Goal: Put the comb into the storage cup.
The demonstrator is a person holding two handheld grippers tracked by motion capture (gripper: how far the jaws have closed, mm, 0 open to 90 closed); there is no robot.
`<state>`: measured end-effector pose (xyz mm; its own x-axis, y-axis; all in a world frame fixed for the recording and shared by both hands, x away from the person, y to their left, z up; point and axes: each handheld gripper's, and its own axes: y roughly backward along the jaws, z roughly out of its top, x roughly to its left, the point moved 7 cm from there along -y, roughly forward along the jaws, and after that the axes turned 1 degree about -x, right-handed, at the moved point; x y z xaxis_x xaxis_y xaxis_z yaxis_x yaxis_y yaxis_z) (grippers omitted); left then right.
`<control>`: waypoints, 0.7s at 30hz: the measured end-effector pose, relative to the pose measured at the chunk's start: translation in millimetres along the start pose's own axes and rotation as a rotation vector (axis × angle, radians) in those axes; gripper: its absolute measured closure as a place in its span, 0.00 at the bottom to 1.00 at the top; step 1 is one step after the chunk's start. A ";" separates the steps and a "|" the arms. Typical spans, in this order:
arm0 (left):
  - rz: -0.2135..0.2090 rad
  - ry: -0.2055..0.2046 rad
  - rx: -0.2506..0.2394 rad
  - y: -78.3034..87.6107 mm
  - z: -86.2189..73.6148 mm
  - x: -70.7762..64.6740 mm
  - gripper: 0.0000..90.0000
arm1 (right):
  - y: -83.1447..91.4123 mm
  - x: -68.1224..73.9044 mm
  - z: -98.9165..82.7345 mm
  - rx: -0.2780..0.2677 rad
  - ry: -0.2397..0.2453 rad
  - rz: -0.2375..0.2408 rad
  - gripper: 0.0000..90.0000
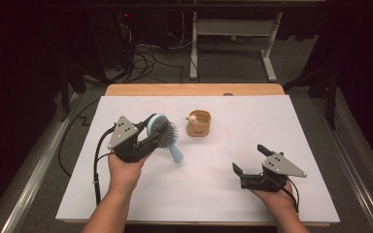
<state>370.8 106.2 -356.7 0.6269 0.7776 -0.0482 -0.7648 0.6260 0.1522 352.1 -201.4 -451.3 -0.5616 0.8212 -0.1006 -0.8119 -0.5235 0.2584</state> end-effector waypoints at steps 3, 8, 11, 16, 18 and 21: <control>0.009 -0.002 -0.001 2.2 0.4 3.0 0.64 | 5.2 -5.2 -3.7 0.005 -0.005 -0.010 0.00; 0.023 -0.006 -0.009 5.3 1.7 7.2 0.64 | 14.2 -14.6 -10.1 0.010 -0.013 -0.032 0.00; 0.030 -0.004 -0.014 7.2 3.1 9.5 0.64 | 19.2 -20.2 -13.6 0.010 -0.019 -0.043 0.00; 0.045 0.005 -0.022 9.9 6.3 13.5 0.64 | 26.8 -27.9 -19.9 0.010 -0.028 -0.061 0.00; 0.050 0.009 -0.030 10.7 7.8 14.3 0.64 | 28.4 -29.3 -21.4 0.012 -0.034 -0.065 0.00; 0.051 0.009 -0.038 10.9 10.1 13.8 0.64 | 27.7 -30.0 -21.7 0.013 -0.029 -0.066 0.00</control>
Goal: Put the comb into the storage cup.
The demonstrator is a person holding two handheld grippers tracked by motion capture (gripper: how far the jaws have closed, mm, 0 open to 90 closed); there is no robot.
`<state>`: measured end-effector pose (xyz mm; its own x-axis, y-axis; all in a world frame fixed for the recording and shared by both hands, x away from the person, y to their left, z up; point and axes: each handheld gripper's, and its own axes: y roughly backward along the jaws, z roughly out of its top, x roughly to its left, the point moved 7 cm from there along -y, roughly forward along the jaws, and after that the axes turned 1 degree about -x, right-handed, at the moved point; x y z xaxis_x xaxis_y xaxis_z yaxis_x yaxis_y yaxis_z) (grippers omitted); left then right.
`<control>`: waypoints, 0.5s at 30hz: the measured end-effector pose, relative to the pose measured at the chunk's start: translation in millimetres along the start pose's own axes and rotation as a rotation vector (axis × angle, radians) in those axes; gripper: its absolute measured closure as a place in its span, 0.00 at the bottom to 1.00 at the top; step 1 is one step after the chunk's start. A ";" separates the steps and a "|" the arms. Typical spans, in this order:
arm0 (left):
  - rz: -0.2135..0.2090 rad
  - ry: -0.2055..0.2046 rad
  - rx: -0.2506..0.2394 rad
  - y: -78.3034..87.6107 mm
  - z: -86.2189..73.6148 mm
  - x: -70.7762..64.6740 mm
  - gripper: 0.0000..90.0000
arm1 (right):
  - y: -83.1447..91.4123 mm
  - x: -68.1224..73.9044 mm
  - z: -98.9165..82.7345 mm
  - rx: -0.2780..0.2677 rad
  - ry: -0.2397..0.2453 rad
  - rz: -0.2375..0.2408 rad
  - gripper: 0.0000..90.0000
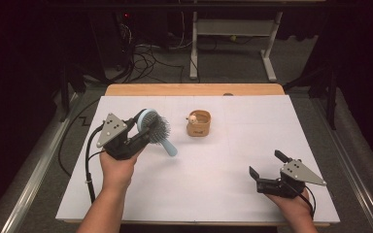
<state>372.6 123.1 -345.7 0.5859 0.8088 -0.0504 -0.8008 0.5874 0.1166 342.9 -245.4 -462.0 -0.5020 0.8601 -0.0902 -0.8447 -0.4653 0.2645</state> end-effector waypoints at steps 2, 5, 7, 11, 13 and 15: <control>0.001 -0.002 -0.003 -0.1 1.3 -0.6 0.64 | -0.9 0.7 -0.2 0.003 0.005 0.001 0.00; 0.001 -0.006 -0.004 -1.3 2.6 -1.4 0.64 | -1.8 1.0 -0.6 0.004 0.009 0.001 0.00; -0.002 -0.008 -0.004 -2.4 3.5 -2.6 0.64 | -2.1 0.8 -0.9 0.005 0.008 0.003 0.00; -0.003 -0.001 -0.011 -6.2 6.3 -4.6 0.64 | -2.9 1.8 -0.9 0.006 0.006 0.012 0.00; -0.007 0.001 -0.015 -8.3 8.0 -5.6 0.64 | -3.6 2.4 -0.9 0.006 0.008 0.018 0.00; -0.009 -0.004 -0.013 -10.3 9.5 -7.1 0.64 | -3.6 3.0 -1.0 0.008 0.007 0.021 0.00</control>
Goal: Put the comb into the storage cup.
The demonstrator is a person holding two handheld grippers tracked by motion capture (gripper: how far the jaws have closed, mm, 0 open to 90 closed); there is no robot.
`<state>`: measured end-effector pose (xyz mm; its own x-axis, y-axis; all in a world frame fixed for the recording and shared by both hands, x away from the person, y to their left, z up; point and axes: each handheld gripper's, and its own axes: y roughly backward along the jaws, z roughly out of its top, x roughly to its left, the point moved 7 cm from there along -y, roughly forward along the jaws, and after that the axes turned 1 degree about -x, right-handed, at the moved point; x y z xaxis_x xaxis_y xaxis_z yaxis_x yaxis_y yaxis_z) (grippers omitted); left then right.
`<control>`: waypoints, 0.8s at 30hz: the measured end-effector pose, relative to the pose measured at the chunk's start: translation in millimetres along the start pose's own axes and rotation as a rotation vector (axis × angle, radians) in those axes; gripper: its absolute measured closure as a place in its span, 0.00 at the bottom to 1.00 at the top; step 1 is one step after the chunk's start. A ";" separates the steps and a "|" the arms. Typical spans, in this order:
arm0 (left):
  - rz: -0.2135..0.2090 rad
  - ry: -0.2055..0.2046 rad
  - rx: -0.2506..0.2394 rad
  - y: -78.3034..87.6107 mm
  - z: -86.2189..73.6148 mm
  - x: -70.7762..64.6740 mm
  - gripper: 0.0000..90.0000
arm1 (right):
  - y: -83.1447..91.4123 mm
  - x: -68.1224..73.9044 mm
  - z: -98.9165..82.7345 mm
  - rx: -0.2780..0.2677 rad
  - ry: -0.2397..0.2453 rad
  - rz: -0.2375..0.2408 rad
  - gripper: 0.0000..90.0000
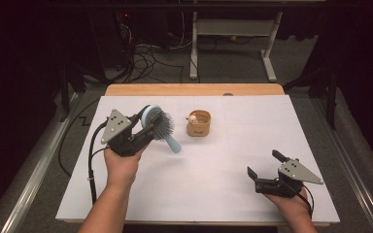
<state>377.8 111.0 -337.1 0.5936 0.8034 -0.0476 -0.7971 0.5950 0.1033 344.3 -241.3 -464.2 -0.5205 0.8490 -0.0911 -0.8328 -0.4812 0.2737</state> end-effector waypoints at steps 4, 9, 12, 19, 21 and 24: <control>-0.003 0.005 -0.008 -4.4 3.1 -2.0 0.64 | 0.4 -0.2 -0.1 0.000 0.001 0.002 0.00; -0.007 0.001 -0.012 -8.8 7.7 -4.4 0.64 | 0.4 0.8 0.2 -0.001 0.004 0.001 0.00; -0.010 0.002 -0.019 -11.1 11.6 -5.5 0.64 | 0.2 0.8 0.3 -0.002 0.007 0.002 0.00; -0.020 0.005 -0.025 -21.5 16.1 -9.2 0.64 | -0.3 0.3 0.1 -0.001 0.002 0.004 0.00; -0.024 0.007 -0.026 -24.6 17.0 -10.2 0.64 | 0.2 -0.1 0.5 -0.002 0.001 0.003 0.00; -0.025 0.011 -0.028 -28.8 18.8 -11.4 0.64 | 0.2 -0.9 0.6 -0.006 -0.001 -0.002 0.00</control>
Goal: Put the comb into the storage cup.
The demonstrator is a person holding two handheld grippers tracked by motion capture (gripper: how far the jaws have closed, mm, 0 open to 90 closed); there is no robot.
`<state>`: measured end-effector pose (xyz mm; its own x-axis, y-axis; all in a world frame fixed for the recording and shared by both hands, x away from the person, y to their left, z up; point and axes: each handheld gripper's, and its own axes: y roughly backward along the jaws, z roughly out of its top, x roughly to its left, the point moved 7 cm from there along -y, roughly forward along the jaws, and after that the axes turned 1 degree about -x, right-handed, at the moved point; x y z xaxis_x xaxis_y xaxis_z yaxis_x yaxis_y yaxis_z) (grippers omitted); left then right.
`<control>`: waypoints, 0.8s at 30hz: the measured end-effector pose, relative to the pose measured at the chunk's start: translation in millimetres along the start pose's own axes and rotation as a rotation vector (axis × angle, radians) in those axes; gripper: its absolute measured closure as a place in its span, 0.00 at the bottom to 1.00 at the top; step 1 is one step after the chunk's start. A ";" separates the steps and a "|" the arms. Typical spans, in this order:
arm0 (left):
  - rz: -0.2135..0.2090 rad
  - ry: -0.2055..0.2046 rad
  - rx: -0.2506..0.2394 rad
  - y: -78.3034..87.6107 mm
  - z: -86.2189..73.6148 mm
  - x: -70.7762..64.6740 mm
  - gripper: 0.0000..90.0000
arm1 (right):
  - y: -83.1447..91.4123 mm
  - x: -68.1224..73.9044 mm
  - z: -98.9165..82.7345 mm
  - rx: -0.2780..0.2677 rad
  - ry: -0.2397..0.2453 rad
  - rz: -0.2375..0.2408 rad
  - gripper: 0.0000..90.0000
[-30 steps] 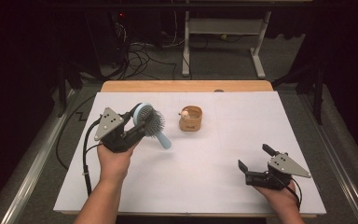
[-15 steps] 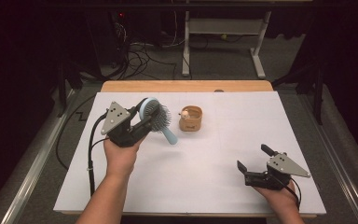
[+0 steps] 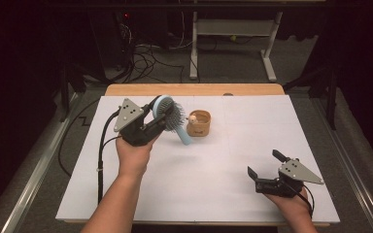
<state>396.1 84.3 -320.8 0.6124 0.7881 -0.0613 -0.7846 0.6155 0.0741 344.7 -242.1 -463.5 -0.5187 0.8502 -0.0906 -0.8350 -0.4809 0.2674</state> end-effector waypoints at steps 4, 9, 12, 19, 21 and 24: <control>-0.004 -0.002 -0.003 -5.2 2.1 -1.1 0.64 | 0.0 -0.9 -0.1 -0.001 0.002 -0.002 0.00; -0.009 -0.002 -0.011 -11.4 4.7 -1.4 0.64 | 0.4 -0.9 0.0 -0.002 0.001 -0.002 0.00; -0.015 0.003 -0.022 -14.6 6.4 -1.6 0.64 | 0.9 -1.2 0.1 -0.002 0.000 -0.001 0.00; -0.020 -0.001 -0.027 -23.5 12.2 -2.0 0.64 | 1.9 -1.4 -0.2 -0.001 -0.004 -0.005 0.00; -0.022 -0.002 -0.029 -25.7 15.0 -2.4 0.64 | 1.8 -1.6 0.1 -0.006 0.000 -0.005 0.00; -0.024 0.001 -0.036 -29.0 19.9 -2.8 0.64 | 1.9 -1.7 0.0 -0.006 -0.003 -0.006 0.00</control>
<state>419.0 64.3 -302.9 0.6308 0.7734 -0.0631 -0.7729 0.6334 0.0370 343.9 -244.4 -462.8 -0.5135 0.8534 -0.0894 -0.8389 -0.4774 0.2613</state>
